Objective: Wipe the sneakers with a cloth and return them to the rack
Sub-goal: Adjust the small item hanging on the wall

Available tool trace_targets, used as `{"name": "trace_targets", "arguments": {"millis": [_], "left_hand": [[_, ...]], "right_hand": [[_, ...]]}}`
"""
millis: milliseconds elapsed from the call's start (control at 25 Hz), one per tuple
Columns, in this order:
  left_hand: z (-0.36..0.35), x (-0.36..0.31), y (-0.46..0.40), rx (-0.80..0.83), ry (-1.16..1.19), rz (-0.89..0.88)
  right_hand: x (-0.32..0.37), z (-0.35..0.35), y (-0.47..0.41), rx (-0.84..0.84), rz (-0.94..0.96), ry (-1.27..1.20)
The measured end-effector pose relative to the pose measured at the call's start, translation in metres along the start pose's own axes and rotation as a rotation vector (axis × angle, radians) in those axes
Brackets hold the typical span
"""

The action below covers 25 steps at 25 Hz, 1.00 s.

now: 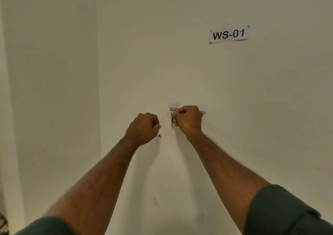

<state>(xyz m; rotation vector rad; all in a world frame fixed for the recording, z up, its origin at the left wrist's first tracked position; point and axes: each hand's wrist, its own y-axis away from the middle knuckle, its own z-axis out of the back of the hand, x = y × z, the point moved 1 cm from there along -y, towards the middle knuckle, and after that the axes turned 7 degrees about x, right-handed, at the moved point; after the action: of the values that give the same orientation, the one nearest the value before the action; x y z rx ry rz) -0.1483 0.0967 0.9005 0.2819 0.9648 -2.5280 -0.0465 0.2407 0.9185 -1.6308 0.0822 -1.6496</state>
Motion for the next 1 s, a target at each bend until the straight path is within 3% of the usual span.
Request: {"name": "trace_targets", "arguments": {"millis": [520,680,800,1000], "left_hand": [[0.013,-0.007,0.031,0.023,-0.001,0.005],[0.002,-0.010,0.046,0.038,0.054,-0.006],[-0.031,-0.013,0.073,0.083,0.163,0.023],[-0.124,-0.031,0.145,0.285,0.275,0.041]], "right_hand": [[-0.013,-0.007,0.012,-0.046,-0.039,0.232],[-0.025,0.008,0.055,0.016,0.055,0.362],[-0.061,0.026,0.109,0.121,0.100,0.468],[-0.141,0.075,0.213,0.264,-0.056,0.675]]}}
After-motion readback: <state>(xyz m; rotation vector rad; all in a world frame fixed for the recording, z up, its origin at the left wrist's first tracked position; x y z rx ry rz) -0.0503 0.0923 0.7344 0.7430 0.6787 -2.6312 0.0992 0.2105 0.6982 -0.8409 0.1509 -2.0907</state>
